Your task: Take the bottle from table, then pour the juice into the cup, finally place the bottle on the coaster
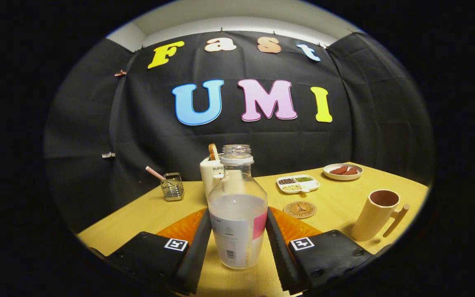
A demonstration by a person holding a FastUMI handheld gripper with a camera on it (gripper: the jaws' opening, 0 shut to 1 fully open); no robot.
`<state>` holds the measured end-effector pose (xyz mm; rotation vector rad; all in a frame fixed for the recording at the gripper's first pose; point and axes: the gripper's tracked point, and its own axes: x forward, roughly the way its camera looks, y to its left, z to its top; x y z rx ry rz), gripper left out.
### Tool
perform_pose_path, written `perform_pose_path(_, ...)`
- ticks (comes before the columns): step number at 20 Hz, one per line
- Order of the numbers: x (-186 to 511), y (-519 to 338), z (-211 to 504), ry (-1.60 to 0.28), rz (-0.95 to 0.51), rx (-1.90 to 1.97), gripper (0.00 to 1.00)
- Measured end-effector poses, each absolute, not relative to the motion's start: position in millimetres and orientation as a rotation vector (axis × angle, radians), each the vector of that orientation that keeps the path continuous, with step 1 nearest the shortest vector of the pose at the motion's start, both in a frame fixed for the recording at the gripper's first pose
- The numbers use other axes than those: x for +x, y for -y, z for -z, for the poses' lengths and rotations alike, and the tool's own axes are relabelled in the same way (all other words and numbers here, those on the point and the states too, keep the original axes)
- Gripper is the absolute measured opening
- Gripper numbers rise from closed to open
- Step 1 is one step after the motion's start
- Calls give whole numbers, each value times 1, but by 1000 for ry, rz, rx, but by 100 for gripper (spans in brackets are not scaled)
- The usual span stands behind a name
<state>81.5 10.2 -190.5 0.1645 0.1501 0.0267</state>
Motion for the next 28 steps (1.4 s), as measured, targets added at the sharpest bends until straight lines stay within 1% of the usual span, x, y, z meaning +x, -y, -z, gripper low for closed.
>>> perform_pose_path(6, 60, 20, 162, -223, -16, 301, 75)
perform_pose_path(10, 54, 55, 163, -267, 12, 384, 74)
perform_pose_path(14, 59, 83, 158, -270, 20, 575, 75)
perform_pose_path(18, 63, 105, 166, -278, 57, 783, 74)
perform_pose_path(28, 73, 137, 185, -285, 123, 1166, 75)
